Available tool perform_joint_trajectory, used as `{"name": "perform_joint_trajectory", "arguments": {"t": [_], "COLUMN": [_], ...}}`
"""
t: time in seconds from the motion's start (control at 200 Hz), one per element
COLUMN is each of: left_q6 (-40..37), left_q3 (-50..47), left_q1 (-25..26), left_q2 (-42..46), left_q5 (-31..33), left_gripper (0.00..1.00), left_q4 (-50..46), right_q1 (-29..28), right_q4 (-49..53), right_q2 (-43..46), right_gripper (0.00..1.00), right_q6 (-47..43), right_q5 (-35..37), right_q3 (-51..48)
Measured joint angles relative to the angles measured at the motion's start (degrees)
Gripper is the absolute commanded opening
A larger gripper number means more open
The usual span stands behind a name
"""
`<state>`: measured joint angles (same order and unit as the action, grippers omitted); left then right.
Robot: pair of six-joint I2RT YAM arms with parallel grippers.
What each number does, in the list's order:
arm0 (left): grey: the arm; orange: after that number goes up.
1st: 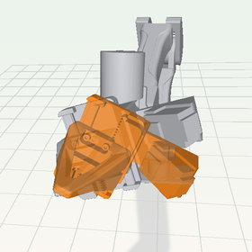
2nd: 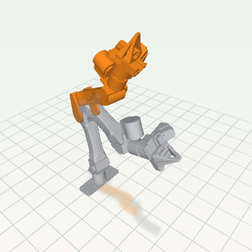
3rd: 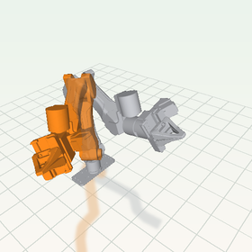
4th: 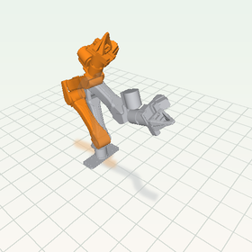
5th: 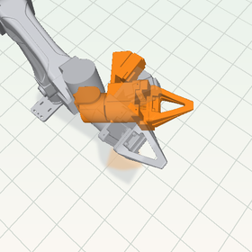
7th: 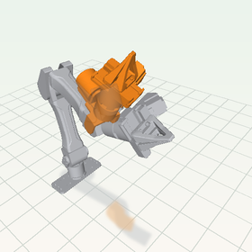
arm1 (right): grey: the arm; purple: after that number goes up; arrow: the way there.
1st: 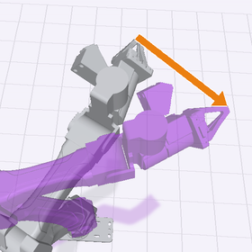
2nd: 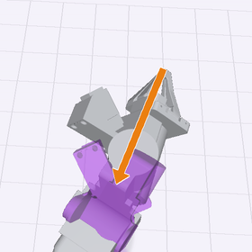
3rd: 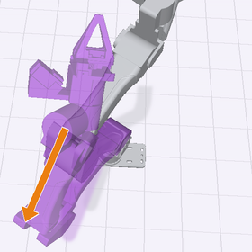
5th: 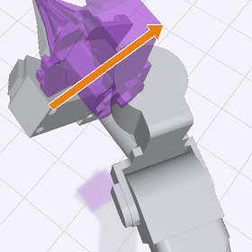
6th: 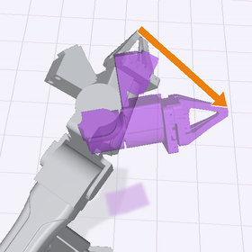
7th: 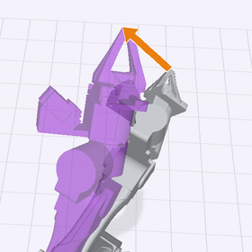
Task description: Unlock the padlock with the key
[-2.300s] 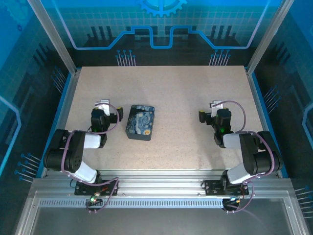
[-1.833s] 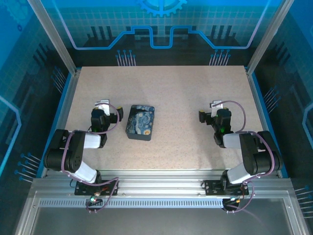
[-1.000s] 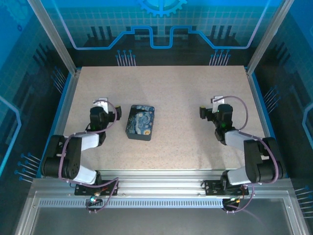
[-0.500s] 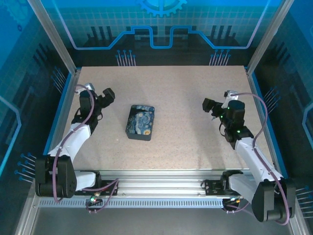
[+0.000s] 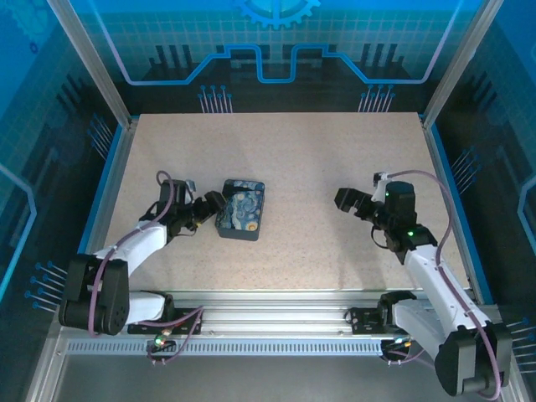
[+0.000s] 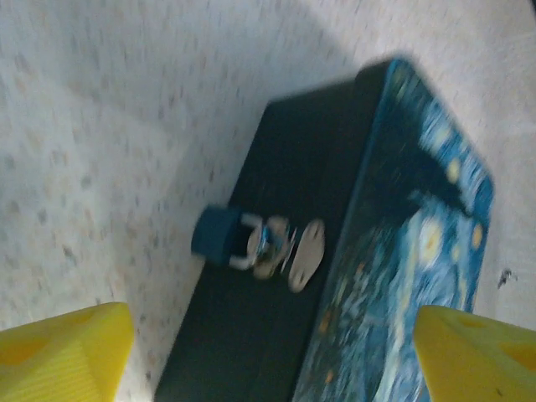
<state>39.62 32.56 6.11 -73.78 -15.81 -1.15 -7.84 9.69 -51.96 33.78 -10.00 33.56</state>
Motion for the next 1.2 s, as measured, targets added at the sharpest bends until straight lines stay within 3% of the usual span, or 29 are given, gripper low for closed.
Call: {"name": "perform_joint_trajectory", "arguments": {"t": [0.46,0.786,0.971,1.201], "left_q6": [3.9,7.0,6.9,3.6], "left_q3": [-1.1,6.0,7.6,10.9], "left_q1": [10.8,23.5,24.1,22.1], "left_q2": [2.5,-6.2,-6.3,0.3], "left_q5": [-2.0,-2.0,-1.4,2.7], "left_gripper": [0.72,0.73,0.78,0.9], "left_q4": [0.4,2.6,1.3,-9.7], "right_q1": [-15.4,-20.2,-22.0,-23.9], "right_q4": [0.9,1.0,1.5,1.7], "right_q2": [-11.1,-13.9,-14.0,-14.0], "right_gripper": [0.97,0.96,0.95,0.94], "right_q6": [3.4,5.8,7.4,9.8], "right_q5": [4.2,6.8,7.0,7.0], "right_q3": [-0.9,1.4,1.4,1.4]}}
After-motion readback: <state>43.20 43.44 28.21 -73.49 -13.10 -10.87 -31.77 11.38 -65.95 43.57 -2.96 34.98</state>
